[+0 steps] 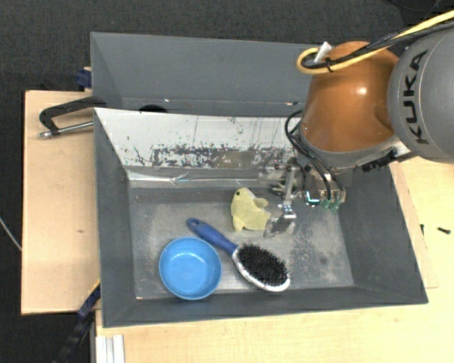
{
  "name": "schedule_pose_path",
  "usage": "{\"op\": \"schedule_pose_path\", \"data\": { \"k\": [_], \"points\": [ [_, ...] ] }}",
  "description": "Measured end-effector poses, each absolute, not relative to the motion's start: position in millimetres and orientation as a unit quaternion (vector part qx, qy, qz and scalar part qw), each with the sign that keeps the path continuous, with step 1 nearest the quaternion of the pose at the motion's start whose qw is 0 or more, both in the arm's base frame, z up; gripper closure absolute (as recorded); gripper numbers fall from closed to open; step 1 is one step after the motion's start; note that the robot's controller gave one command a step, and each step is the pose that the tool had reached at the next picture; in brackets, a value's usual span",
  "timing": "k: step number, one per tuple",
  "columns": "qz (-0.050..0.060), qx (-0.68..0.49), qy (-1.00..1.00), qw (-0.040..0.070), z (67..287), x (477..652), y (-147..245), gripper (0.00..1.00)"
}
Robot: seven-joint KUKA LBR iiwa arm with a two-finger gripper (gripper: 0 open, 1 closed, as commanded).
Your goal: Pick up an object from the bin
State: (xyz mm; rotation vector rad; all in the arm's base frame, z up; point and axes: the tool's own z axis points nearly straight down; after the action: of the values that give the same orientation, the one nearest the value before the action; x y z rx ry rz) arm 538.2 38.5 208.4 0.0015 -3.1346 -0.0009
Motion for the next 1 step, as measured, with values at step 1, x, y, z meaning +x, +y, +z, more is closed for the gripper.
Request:
{"op": "schedule_pose_path", "data": {
  "k": [1],
  "points": [
    [0.0, 0.224, -0.975, -0.008, 75.9, 576.4, 29.6, 0.0]
  ]
}}
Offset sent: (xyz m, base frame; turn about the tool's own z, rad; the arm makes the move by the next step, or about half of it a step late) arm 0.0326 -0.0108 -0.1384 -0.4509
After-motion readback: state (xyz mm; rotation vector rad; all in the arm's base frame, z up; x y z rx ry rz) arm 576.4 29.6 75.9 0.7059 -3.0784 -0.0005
